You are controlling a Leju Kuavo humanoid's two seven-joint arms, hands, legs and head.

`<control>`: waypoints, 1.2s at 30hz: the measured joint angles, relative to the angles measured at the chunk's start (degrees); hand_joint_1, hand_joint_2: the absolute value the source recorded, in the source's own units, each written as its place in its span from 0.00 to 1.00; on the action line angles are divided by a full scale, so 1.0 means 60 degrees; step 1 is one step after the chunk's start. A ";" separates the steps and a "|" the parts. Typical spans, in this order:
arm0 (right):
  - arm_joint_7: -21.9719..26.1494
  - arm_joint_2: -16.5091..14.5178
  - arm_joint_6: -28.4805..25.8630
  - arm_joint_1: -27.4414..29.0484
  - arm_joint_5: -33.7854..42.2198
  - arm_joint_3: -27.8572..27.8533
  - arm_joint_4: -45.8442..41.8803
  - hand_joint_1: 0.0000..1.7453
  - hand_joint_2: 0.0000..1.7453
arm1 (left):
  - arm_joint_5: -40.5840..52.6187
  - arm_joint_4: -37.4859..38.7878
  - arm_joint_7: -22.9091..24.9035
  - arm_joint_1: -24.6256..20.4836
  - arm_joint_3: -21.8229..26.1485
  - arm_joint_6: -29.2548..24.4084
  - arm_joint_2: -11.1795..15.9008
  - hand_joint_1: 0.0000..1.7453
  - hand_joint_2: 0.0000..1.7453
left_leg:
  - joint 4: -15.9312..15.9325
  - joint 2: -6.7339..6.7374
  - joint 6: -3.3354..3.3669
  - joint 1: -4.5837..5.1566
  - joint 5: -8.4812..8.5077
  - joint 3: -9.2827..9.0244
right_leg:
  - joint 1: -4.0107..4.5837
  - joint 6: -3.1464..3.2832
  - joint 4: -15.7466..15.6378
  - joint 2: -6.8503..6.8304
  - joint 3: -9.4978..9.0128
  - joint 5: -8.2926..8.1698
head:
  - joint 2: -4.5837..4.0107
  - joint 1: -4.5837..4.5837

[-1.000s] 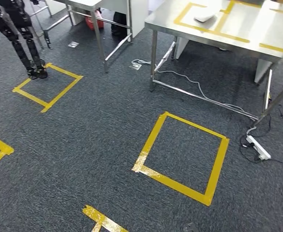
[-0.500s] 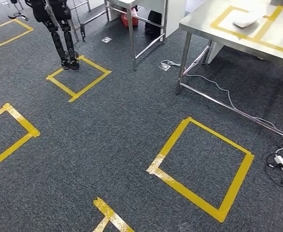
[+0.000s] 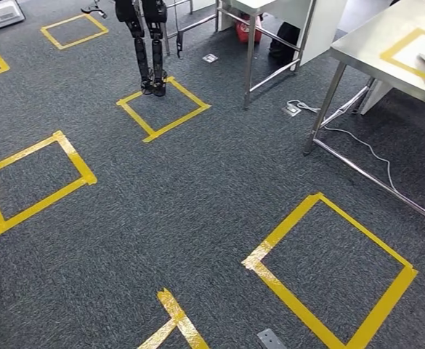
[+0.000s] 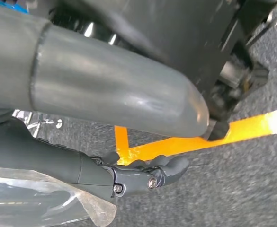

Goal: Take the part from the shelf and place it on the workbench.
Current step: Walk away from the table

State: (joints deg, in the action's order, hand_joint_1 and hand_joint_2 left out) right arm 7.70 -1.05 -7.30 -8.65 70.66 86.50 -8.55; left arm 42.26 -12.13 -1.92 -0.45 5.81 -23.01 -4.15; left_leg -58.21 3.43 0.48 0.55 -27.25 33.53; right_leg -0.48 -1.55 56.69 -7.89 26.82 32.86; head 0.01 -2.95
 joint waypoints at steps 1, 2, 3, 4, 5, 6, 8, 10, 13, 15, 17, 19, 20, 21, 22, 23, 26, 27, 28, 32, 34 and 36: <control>0.0000 -0.0024 0.0002 -0.0029 -0.0003 0.0011 -0.0006 0.00 0.00 | -0.0007 0.0013 0.0000 0.0028 0.0016 -0.0019 0.0014 0.00 0.00 | 0.0035 -0.0113 0.0057 -0.0019 0.0016 -0.0020 | -0.0016 -0.0040 0.0047 0.0106 -0.0029 0.0082 | -0.0001 -0.0012; 0.0002 -0.0039 0.0006 -0.0048 -0.0005 0.0021 -0.0012 0.00 0.00 | -0.0011 0.0022 0.0005 0.0046 0.0031 -0.0047 0.0031 0.00 0.00 | 0.0073 -0.0230 0.0119 -0.0041 0.0039 -0.0037 | -0.0033 -0.0069 0.0279 0.0349 0.0041 0.0263 | 0.0000 -0.0030; 0.0004 -0.0046 0.0013 -0.0051 -0.0006 0.0028 -0.0015 0.00 0.00 | -0.0011 0.0025 0.0010 0.0052 0.0041 -0.0072 0.0043 0.00 0.00 | 0.0099 -0.0349 0.0173 -0.0063 0.0056 -0.0056 | -0.0048 -0.0086 0.0736 0.0673 0.0263 0.0536 | 0.0001 -0.0056; 0.0005 -0.0047 0.0020 -0.0038 -0.0007 0.0034 -0.0015 0.00 0.00 | -0.0011 0.0027 0.0015 0.0055 0.0049 -0.0093 0.0051 0.00 0.00 | 0.0100 -0.0473 0.0208 -0.0058 0.0054 -0.0056 | -0.0049 -0.0088 0.1383 0.1002 0.0576 0.0857 | 0.0000 -0.0078; 0.0009 -0.0049 0.0025 -0.0017 -0.0007 0.0036 -0.0015 0.00 0.00 | -0.0011 0.0029 0.0018 0.0051 0.0057 -0.0105 0.0056 0.00 0.00 | 0.0096 -0.0617 0.0234 -0.0051 0.0048 -0.0055 | -0.0046 -0.0083 0.2096 0.1190 0.0959 0.1140 | 0.0002 -0.0090; 0.0015 -0.0052 0.0028 0.0004 -0.0007 0.0038 -0.0015 0.00 0.00 | -0.0008 0.0032 0.0015 0.0053 0.0062 -0.0106 0.0054 0.00 0.00 | 0.0093 -0.0767 0.0246 -0.0043 0.0040 -0.0062 | -0.0041 -0.0075 0.2640 0.1270 0.1297 0.1268 | 0.0002 -0.0097; 0.0030 -0.0058 0.0019 0.0027 -0.0007 0.0041 -0.0015 0.00 0.00 | -0.0005 0.0037 0.0010 0.0071 0.0073 -0.0107 0.0054 0.00 0.00 | 0.0083 -0.1073 0.0247 -0.0029 0.0022 -0.0096 | -0.0034 -0.0045 0.2676 0.1323 0.1543 0.0899 | 0.0003 -0.0102; 0.0039 -0.0063 0.0002 0.0032 -0.0007 0.0042 -0.0015 0.00 0.00 | -0.0002 0.0040 0.0005 0.0081 0.0079 -0.0107 0.0051 0.00 0.00 | 0.0070 -0.1364 0.0212 -0.0034 -0.0011 -0.0145 | -0.0045 0.0009 0.1474 0.1597 0.1184 0.0034 | 0.0003 -0.0103; 0.0042 -0.0072 -0.0006 0.0031 -0.0006 0.0042 -0.0015 0.00 0.00 | 0.0010 0.0045 0.0000 0.0069 0.0081 -0.0107 0.0046 0.00 0.00 | 0.0012 -0.1712 0.0080 -0.0050 -0.0046 -0.0108 | -0.0071 0.0065 0.0286 0.2158 0.0712 -0.0445 | 0.0002 -0.0096; 0.0043 -0.0082 -0.0011 0.0020 -0.0006 0.0042 -0.0018 0.00 0.00 | 0.0016 0.0065 -0.0003 0.0097 0.0086 -0.0107 0.0050 0.00 0.00 | 0.0036 -0.1891 -0.0042 -0.0087 -0.0011 -0.0059 | -0.0051 0.0129 0.0227 0.2027 0.0634 -0.0456 | 0.0003 -0.0096; 0.0052 -0.0093 -0.0026 0.0024 -0.0007 0.0042 -0.0019 0.00 0.00 | 0.0014 0.0087 -0.0006 0.0127 0.0093 -0.0108 0.0060 0.00 0.00 | -0.0174 -0.1558 -0.0144 -0.0074 -0.0150 0.0047 | -0.0066 0.0233 0.0131 0.1792 0.0568 -0.0502 | 0.0001 -0.0065; 0.0061 -0.0102 -0.0031 0.0052 -0.0008 0.0042 -0.0018 0.00 0.00 | 0.0013 0.0095 -0.0010 0.0105 0.0095 -0.0108 0.0066 0.00 0.00 | -0.1103 -0.0949 -0.0227 -0.0062 -0.0666 0.0480 | -0.0060 0.0315 0.0066 0.1483 0.0499 -0.0501 | -0.0001 -0.0016; 0.0065 -0.0104 -0.0030 0.0075 -0.0007 0.0042 -0.0018 0.00 0.00 | 0.0013 0.0096 -0.0011 0.0088 0.0095 -0.0107 0.0062 0.00 0.00 | -0.1765 -0.0787 -0.0269 -0.0081 -0.0970 0.0805 | -0.0047 0.0339 0.0064 0.1316 0.0482 -0.0480 | -0.0001 0.0004; 0.0064 -0.0105 -0.0030 0.0092 -0.0007 0.0042 -0.0018 0.00 0.00 | 0.0013 0.0097 -0.0011 0.0079 0.0095 -0.0107 0.0057 0.00 0.00 | -0.2332 -0.0721 -0.0304 -0.0108 -0.1173 0.1090 | -0.0036 0.0350 0.0065 0.1153 0.0471 -0.0458 | -0.0001 0.0005; 0.0064 -0.0105 -0.0032 0.0101 -0.0007 0.0042 -0.0018 0.00 0.00 | 0.0013 0.0099 -0.0011 0.0089 0.0095 -0.0107 0.0052 0.00 0.00 | -0.2635 -0.0690 -0.0330 -0.0135 -0.1208 0.1244 | -0.0030 0.0351 0.0067 0.1003 0.0455 -0.0433 | -0.0001 0.0006; 0.0064 -0.0105 -0.0034 0.0100 -0.0007 0.0042 -0.0018 0.00 0.00 | 0.0013 0.0100 -0.0011 0.0108 0.0095 -0.0107 0.0047 0.00 0.00 | -0.2549 -0.0662 -0.0344 -0.0157 -0.1044 0.1204 | -0.0027 0.0343 0.0067 0.0873 0.0428 -0.0406 | -0.0001 0.0007; 0.0064 -0.0107 -0.0036 0.0084 -0.0008 0.0042 -0.0020 0.00 0.00 | 0.0013 0.0102 -0.0011 0.0138 0.0095 -0.0107 0.0049 0.00 0.00 | -0.0793 -0.0237 -0.0283 -0.0127 -0.0149 0.0300 | -0.0008 0.0260 0.0066 0.0545 0.0303 -0.0289 | -0.0001 0.0011; 0.0064 -0.0107 -0.0036 0.0079 -0.0008 0.0042 -0.0021 0.00 0.00 | 0.0013 0.0102 -0.0012 0.0122 0.0095 -0.0108 0.0050 0.00 0.00 | -0.0322 -0.0050 -0.0230 -0.0084 -0.0018 0.0057 | 0.0006 0.0205 0.0064 0.0455 0.0272 -0.0243 | 0.0000 0.0008; 0.0064 -0.0109 -0.0036 0.0071 -0.0008 0.0042 -0.0023 0.00 0.00 | 0.0013 0.0102 -0.0013 0.0110 0.0095 -0.0108 0.0051 0.00 0.00 | -0.0032 0.0088 -0.0176 -0.0034 0.0022 -0.0088 | 0.0020 0.0146 0.0058 0.0360 0.0233 -0.0201 | 0.0000 0.0002; 0.0077 -0.0139 -0.0046 0.0010 -0.0008 0.0042 -0.0034 0.00 0.00 | 0.0015 0.0111 -0.0032 0.0133 0.0097 -0.0100 0.0048 0.00 0.00 | 0.0115 -0.0214 0.0034 -0.0006 0.0031 -0.0142 | -0.0018 -0.0052 0.0141 0.0334 0.0143 -0.0006 | 0.0000 -0.0006; 0.0092 -0.0145 -0.0059 -0.0002 -0.0008 0.0042 -0.0038 0.00 0.00 | 0.0026 0.0113 -0.0052 0.0102 0.0099 -0.0096 0.0057 0.00 0.00 | 0.0184 -0.0429 0.0145 -0.0055 0.0074 -0.0185 | -0.0049 -0.0097 0.0956 0.0872 0.0538 0.0461 | 0.0001 -0.0050; 0.0093 -0.0145 -0.0066 0.0024 -0.0007 0.0042 -0.0040 0.00 0.00 | 0.0038 0.0113 -0.0065 0.0057 0.0100 -0.0087 0.0057 0.00 0.00 | 0.0184 -0.0677 0.0201 -0.0057 0.0075 -0.0178 | -0.0047 -0.0109 0.2284 0.1228 0.1250 0.0960 | 0.0001 -0.0087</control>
State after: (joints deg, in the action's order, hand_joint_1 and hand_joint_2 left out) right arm 8.26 -1.92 -7.69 -8.51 70.62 86.75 -8.79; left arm 42.49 -11.45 -2.32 -0.10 6.42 -23.53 -3.81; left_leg -57.10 -0.63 1.69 0.20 -26.80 32.46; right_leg -0.76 -2.21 70.39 -0.53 34.32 38.62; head 0.01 -3.47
